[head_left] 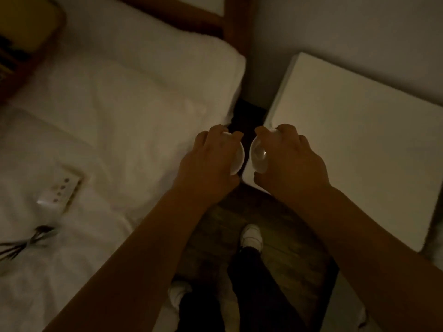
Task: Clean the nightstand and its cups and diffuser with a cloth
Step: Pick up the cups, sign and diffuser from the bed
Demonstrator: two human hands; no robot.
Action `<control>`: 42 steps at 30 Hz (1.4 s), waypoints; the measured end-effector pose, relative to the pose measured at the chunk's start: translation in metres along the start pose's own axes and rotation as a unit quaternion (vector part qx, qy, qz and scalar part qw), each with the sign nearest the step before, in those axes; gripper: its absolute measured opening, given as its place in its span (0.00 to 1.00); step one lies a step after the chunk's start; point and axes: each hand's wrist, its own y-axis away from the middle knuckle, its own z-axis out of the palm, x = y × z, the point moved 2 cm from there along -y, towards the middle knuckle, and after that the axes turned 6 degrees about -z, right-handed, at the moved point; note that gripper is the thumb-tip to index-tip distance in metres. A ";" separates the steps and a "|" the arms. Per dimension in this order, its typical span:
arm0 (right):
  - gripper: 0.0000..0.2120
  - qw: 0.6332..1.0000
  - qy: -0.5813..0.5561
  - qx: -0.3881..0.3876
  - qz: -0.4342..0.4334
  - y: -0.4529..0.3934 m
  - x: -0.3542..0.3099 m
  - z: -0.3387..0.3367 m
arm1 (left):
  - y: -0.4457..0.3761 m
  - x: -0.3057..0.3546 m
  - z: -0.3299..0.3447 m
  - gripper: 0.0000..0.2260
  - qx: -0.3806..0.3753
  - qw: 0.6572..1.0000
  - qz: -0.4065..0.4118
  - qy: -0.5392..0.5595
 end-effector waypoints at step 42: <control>0.45 0.980 -0.062 0.061 0.181 -0.092 0.219 -0.015 | -0.235 0.153 0.062 0.36 -0.041 0.972 0.154 -0.174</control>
